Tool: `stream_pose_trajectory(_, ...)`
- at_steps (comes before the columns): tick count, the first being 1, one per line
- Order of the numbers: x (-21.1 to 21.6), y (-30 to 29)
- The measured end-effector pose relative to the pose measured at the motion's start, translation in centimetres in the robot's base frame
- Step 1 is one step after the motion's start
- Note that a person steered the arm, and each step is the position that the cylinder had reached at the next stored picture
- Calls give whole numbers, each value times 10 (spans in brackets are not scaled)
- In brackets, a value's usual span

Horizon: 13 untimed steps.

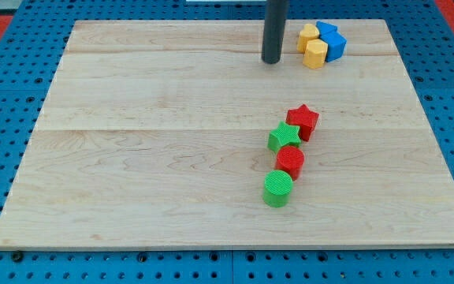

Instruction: Push the red star and green star left a bit

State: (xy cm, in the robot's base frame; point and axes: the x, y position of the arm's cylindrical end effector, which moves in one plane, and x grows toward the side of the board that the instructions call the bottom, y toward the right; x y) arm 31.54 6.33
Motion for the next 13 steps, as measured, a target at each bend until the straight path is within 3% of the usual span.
stream_pose_trajectory(1, 37, 42)
stream_pose_trajectory(5, 38, 46)
stream_pose_trajectory(7, 73, 65)
stream_pose_trajectory(13, 78, 64)
